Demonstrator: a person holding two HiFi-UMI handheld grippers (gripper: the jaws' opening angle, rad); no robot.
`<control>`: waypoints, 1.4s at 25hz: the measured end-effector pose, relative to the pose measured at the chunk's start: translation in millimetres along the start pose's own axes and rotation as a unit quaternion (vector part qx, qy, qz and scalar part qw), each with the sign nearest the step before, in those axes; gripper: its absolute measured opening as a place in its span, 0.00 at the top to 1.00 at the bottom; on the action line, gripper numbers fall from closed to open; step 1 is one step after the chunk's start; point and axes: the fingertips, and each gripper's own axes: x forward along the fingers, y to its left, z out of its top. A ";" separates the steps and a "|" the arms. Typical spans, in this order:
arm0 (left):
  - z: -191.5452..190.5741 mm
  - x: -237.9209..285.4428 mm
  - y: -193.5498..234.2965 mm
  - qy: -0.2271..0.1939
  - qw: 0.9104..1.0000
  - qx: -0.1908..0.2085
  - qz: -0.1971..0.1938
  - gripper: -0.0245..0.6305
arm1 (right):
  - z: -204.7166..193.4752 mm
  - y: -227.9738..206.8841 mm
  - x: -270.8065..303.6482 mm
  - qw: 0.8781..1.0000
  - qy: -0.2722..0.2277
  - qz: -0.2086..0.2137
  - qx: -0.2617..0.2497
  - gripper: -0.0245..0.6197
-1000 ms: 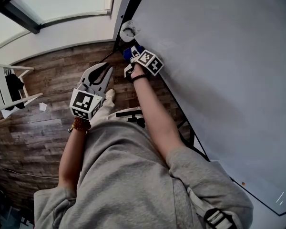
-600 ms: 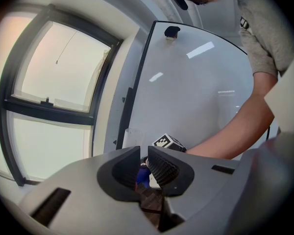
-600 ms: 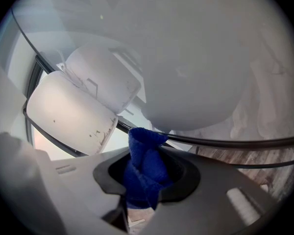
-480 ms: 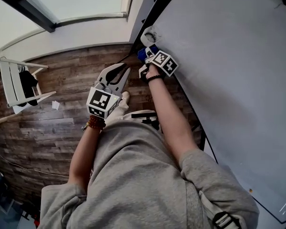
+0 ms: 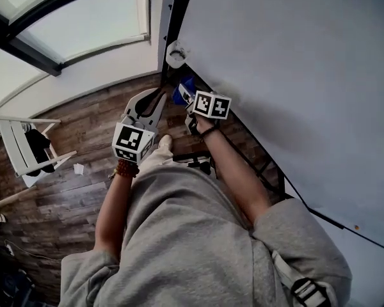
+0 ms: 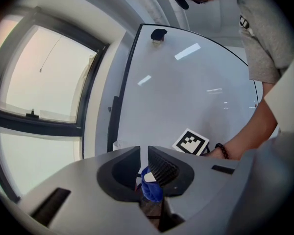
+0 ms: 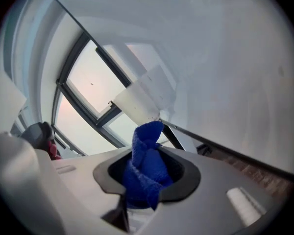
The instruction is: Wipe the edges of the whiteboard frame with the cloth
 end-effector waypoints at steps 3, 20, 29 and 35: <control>17.1 5.5 -12.8 -0.015 1.000 0.023 -0.014 0.88 | 25.1 23.6 -37.1 0.996 -0.057 0.022 -0.059 0.76; 105.5 16.5 -110.7 -0.091 0.989 0.072 -0.096 0.88 | 83.0 68.9 -235.1 0.918 -0.279 -0.082 -0.272 0.77; 96.0 17.0 -123.0 -0.073 0.992 0.070 -0.072 0.88 | 80.3 74.6 -250.7 0.902 -0.286 -0.112 -0.303 0.77; 87.8 16.3 -120.3 -0.068 0.993 0.067 -0.062 0.89 | 75.1 80.4 -241.9 0.899 -0.280 -0.109 -0.318 0.77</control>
